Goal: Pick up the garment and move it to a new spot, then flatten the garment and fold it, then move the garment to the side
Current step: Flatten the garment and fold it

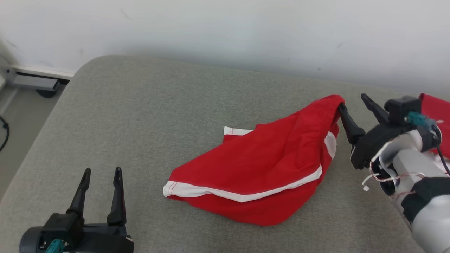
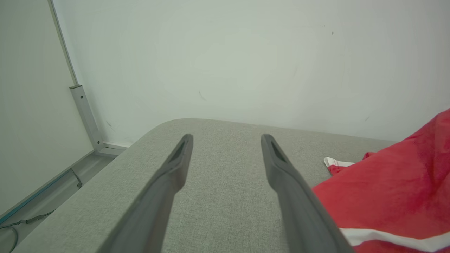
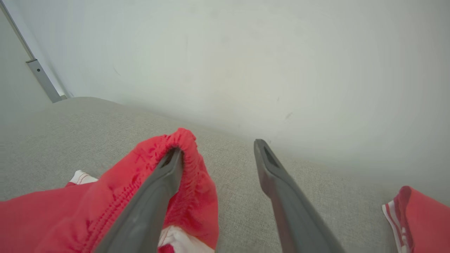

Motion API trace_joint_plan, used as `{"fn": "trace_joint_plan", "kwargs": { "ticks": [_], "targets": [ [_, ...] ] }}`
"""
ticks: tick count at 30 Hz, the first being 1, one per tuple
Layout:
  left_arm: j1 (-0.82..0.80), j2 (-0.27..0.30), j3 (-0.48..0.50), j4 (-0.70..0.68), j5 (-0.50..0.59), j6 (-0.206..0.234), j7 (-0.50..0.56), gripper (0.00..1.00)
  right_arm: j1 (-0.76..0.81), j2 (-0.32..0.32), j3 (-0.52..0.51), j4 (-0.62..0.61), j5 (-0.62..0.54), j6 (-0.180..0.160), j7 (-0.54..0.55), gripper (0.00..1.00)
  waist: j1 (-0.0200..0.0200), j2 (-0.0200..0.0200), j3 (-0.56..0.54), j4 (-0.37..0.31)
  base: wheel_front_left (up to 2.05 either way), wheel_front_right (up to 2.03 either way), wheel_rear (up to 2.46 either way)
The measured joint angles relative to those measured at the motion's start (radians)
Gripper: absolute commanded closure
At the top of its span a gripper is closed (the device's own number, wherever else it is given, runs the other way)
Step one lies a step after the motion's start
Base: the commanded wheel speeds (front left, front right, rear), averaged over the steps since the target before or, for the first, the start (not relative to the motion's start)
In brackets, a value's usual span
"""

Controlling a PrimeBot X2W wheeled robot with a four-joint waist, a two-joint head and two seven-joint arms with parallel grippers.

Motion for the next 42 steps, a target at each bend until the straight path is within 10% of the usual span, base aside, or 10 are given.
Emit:
{"fn": "trace_joint_plan", "kwargs": {
  "ticks": [28, 42],
  "targets": [
    [0.038, 0.005, 0.041, 0.012, 0.004, -0.014, 0.000, 0.00, 0.117, -0.101, 0.221, -0.143, 0.180, 0.000, 0.045, 0.00, -0.0001, -0.0001, -0.057, -0.086, 0.00, 0.00, 0.00],
    [0.091, 0.003, 0.074, -0.022, 0.004, 0.003, 0.000, 0.00, 0.369, -0.137, -0.109, -0.417, 0.109, 0.000, 0.000, 0.00, -0.0001, 0.0000, -0.078, -0.152, 0.00, 0.00, 0.00]
  ]
}}
